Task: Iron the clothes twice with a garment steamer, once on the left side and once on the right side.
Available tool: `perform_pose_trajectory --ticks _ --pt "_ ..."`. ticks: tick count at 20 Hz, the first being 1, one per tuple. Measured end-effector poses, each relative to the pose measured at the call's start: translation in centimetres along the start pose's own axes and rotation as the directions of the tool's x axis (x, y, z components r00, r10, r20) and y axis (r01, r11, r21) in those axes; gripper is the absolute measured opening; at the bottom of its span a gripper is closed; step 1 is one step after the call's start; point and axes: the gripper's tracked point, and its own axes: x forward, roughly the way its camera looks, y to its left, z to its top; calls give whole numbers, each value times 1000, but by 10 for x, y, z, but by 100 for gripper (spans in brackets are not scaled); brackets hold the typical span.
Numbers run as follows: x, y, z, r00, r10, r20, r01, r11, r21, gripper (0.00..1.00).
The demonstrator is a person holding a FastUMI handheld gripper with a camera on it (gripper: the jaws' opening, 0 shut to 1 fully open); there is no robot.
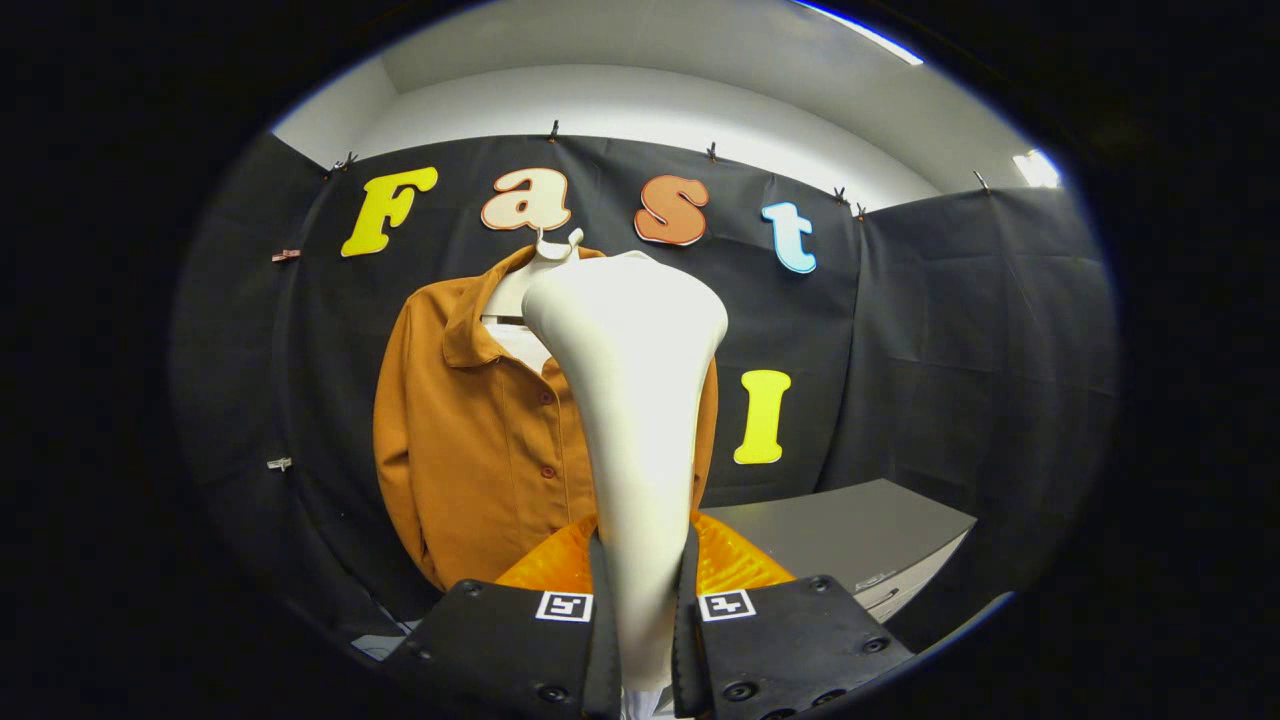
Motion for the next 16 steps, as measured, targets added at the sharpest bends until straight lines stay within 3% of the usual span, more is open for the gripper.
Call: perform_pose_trajectory --ticks 16 --pt "-12 -20 -4 1000 -19 3 20 1000 -20 24"
